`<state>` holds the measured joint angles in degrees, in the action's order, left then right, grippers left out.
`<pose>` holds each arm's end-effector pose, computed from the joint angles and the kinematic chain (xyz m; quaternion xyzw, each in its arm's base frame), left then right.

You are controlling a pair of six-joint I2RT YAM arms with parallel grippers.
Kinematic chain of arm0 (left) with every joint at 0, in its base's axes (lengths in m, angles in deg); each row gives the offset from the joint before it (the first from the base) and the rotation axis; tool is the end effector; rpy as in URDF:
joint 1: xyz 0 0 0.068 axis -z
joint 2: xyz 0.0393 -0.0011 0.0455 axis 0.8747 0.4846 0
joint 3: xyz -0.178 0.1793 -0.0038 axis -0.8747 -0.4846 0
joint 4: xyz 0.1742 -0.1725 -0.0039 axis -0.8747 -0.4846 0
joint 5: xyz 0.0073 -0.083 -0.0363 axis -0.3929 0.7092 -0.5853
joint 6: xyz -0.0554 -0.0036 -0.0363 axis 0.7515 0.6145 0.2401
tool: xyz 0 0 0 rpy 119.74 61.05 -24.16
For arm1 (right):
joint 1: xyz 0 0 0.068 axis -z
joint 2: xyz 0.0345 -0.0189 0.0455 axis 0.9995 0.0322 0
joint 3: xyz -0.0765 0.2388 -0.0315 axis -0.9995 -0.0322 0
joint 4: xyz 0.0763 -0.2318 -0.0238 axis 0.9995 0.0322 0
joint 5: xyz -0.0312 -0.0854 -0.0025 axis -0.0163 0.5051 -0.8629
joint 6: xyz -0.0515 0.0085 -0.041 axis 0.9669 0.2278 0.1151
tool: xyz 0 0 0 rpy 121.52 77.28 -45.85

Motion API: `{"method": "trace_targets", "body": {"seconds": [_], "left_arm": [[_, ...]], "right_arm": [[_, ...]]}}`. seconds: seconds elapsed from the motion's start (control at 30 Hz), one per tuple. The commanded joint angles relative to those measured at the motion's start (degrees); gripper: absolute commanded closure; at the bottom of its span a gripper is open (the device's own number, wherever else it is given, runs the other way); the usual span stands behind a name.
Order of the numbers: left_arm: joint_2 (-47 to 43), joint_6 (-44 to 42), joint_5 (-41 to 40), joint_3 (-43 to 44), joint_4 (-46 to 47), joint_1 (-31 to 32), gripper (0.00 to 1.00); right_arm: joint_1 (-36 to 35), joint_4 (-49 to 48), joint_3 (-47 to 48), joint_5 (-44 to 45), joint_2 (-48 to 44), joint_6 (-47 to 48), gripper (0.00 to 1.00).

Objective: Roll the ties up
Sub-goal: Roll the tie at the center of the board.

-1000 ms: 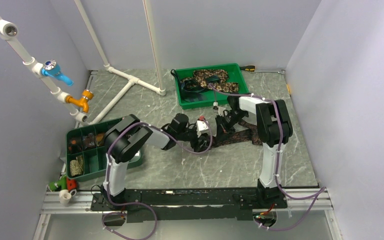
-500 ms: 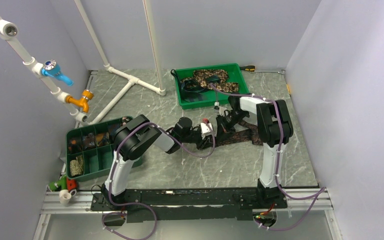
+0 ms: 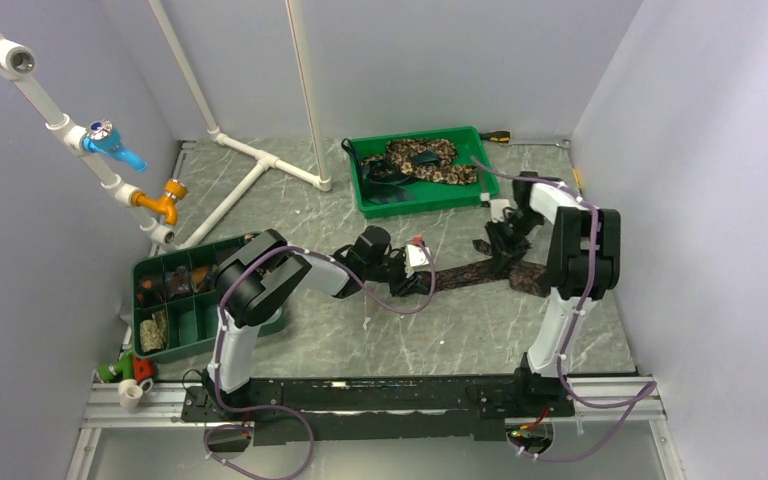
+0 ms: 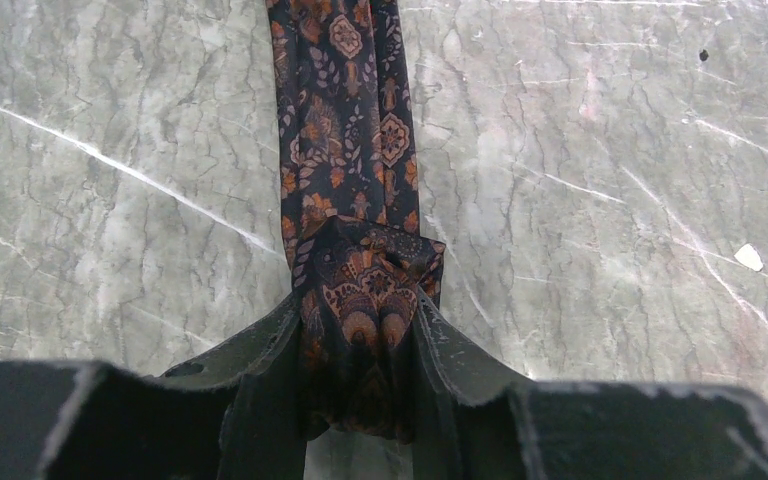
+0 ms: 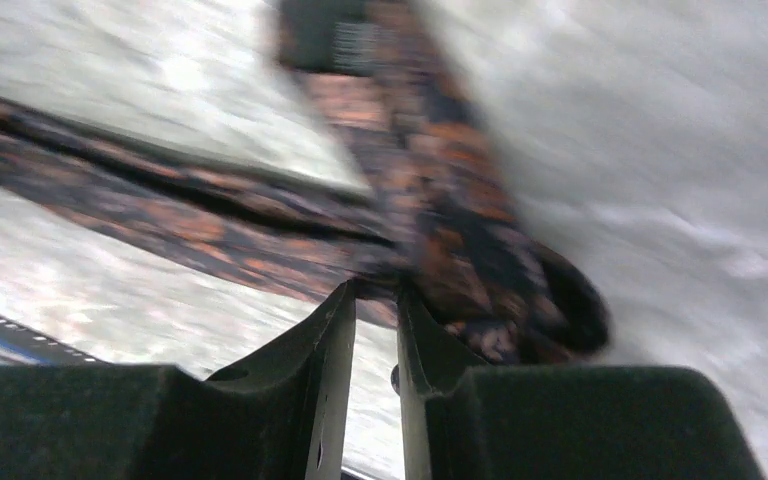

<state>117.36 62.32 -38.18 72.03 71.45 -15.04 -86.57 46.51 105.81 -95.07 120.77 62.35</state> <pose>0.2527 -0.3044 0.1059 0.5540 0.6218 -0.3724 0.4095 0.3327 0.0072 0.1294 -0.1705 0.9724 0.1584 0.0166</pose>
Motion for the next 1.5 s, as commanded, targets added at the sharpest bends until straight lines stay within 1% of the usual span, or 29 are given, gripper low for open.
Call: {"method": "trace_targets", "body": {"seconds": [0.0,0.1,0.2,0.33,0.47,0.53,0.67,0.73,0.8,0.87,0.93,1.0,1.07,1.13,1.2,1.27,1.33,1.4,1.47], "left_arm": [[1.2,-2.5,-2.8,-2.0,-15.9,-0.4,1.00],[0.5,-3.0,-2.9,-2.4,-17.0,-0.5,1.00],[0.1,-3.3,-2.9,-2.6,-17.6,-0.6,1.00],[0.1,-4.0,-3.2,-2.3,-18.9,-0.6,1.00],[-0.5,-4.5,-3.6,-2.5,-19.9,-1.1,1.00],[-0.8,-4.6,-3.5,-2.7,-20.1,-1.3,1.00],[-0.9,-5.2,-3.5,-2.3,-21.0,-1.4,1.00],[-0.5,-5.4,-3.4,-1.9,-21.3,-1.5,1.00],[-0.4,-5.5,-3.3,-1.6,-21.6,-1.6,1.00],[-0.4,-5.4,-3.3,-1.6,-21.6,-1.7,1.00],[-0.4,-5.1,-3.2,-1.7,-21.5,-1.7,1.00],[-0.3,-5.1,-3.0,-2.0,-21.3,-1.7,1.00],[-0.3,-5.2,-2.8,-2.1,-21.4,-1.7,1.00],[-0.1,-5.3,-2.9,-1.9,-21.7,-1.7,1.00],[-0.2,-5.7,-2.9,-2.0,-22.0,-1.8,1.00],[-0.3,-6.0,-2.8,-2.0,-22.2,-1.9,1.00],[-0.2,-6.3,-2.8,-1.9,-22.3,-2.1,1.00],[0.2,-6.4,-2.8,-1.5,-22.6,-2.2,1.00],[0.4,-6.4,-2.8,-1.1,-22.9,-2.2,1.00]], "right_arm": [[9.5,0.6,2.1,18.6,-0.5,9.4,0.77],[16.1,-0.4,8.4,24.8,-0.9,13.4,0.76],[18.2,0.6,14.6,25.6,-0.9,15.9,0.73],[17.8,7.0,20.3,18.1,0.3,15.7,0.68],[17.1,14.3,23.4,8.6,2.1,13.5,0.67],[16.1,16.9,23.0,1.5,1.4,13.0,0.67],[10.7,22.7,21.5,-9.0,-1.2,13.6,0.67],[6.5,24.2,18.6,-11.1,-2.8,14.1,0.68],[3.5,23.2,13.4,-11.6,-4.5,12.9,0.68],[0.6,21.0,8.5,-10.5,-5.6,11.6,0.69],[-1.1,17.3,4.0,-7.4,-6.1,10.2,0.70],[-1.2,12.1,0.8,-3.3,-5.4,9.0,0.71],[-0.8,9.4,0.1,1.4,-3.5,8.4,0.73],[2.2,8.7,1.7,6.1,-2.2,8.7,0.73],[6.2,8.9,5.3,10.3,-1.5,9.8,0.73],[10.7,9.4,10.8,14.3,-0.3,11.3,0.72],[13.3,10.2,17.2,17.5,1.4,12.5,0.71],[14.2,11.8,22.1,17.7,2.4,13.7,0.70],[13.5,13.6,24.1,16.4,2.1,13.9,0.69]]}}
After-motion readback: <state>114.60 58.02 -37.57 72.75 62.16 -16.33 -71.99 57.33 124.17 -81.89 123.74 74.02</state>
